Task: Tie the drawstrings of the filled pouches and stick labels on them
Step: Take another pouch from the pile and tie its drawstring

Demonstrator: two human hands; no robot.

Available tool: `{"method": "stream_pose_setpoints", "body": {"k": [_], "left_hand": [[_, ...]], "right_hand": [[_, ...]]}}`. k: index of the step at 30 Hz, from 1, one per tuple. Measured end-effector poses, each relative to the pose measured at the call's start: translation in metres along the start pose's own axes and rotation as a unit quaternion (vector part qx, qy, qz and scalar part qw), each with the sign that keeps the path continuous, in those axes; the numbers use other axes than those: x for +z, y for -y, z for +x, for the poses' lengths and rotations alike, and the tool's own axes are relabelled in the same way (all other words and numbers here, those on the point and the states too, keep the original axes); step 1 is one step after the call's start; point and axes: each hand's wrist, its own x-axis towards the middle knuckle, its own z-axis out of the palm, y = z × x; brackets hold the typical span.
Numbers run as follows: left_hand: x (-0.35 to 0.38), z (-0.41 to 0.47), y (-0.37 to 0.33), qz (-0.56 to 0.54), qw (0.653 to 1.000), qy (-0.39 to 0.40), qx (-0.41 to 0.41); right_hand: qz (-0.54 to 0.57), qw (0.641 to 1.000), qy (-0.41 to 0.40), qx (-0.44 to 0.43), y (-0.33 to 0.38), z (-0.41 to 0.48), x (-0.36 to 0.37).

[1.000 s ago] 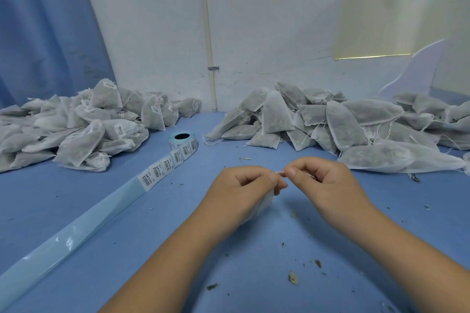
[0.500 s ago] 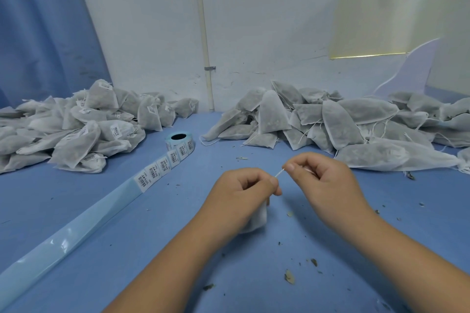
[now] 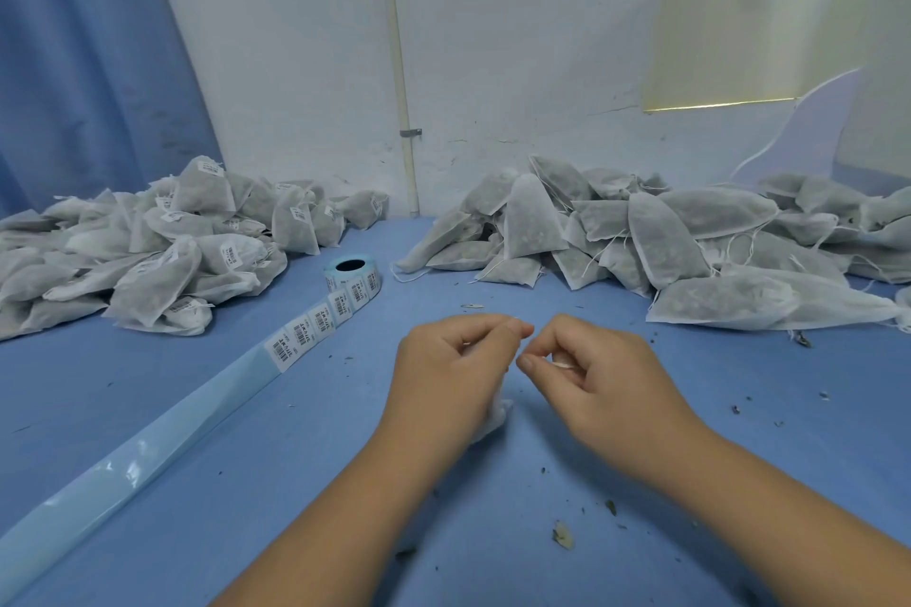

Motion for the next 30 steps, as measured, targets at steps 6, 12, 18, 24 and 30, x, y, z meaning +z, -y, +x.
{"method": "stream_pose_setpoints", "body": {"k": [6,12,18,24,30], "left_hand": [[-0.003,0.005,0.011,0.186,0.971,0.033,0.15],[-0.004,0.001,0.013,0.26,0.943,0.162,0.13],[-0.001,-0.006,0.008,0.255,0.939,0.198,0.122],[-0.006,-0.006,-0.005,0.032,0.976,0.213,-0.024],[-0.015,0.005,-0.011,-0.192,0.962,0.161,-0.103]], "right_hand": [[-0.091,0.994,-0.021,-0.057,0.004,0.0,-0.013],[-0.076,0.995,-0.037,-0.059,0.001,0.003,-0.02],[-0.062,0.996,-0.039,-0.059,0.0,0.003,-0.014],[-0.02,0.999,-0.038,0.004,-0.007,0.005,-0.007],[-0.079,0.991,-0.105,0.016,-0.009,0.008,-0.009]]}}
